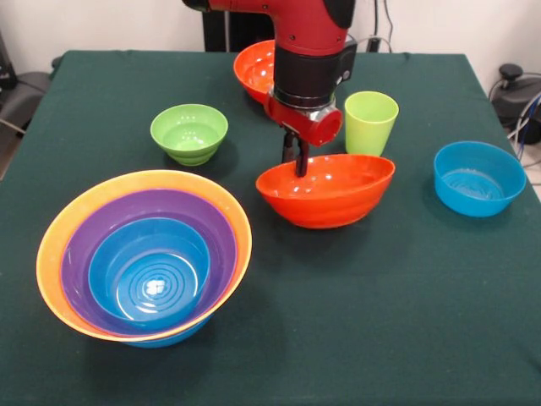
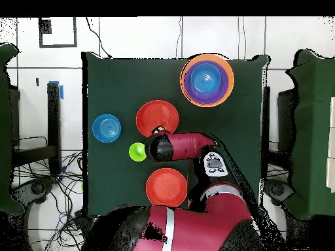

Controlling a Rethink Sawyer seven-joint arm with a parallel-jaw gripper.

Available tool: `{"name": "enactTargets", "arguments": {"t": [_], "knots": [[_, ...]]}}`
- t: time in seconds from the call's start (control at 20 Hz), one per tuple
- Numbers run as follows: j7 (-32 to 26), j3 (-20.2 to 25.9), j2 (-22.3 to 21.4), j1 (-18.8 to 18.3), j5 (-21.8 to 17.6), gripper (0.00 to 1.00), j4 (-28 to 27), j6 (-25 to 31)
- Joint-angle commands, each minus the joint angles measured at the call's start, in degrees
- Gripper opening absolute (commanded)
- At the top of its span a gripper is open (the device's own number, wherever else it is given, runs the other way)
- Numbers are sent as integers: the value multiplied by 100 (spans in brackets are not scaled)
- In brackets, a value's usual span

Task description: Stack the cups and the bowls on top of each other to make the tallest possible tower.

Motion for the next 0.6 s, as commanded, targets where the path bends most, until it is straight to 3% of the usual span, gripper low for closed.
{"name": "enactTargets", "arguments": {"t": [0.05,0.6], "knots": [[-215,190,303,51,-348,0,-133,-300],[-112,211,99,65,-216,0,25,-261]]}}
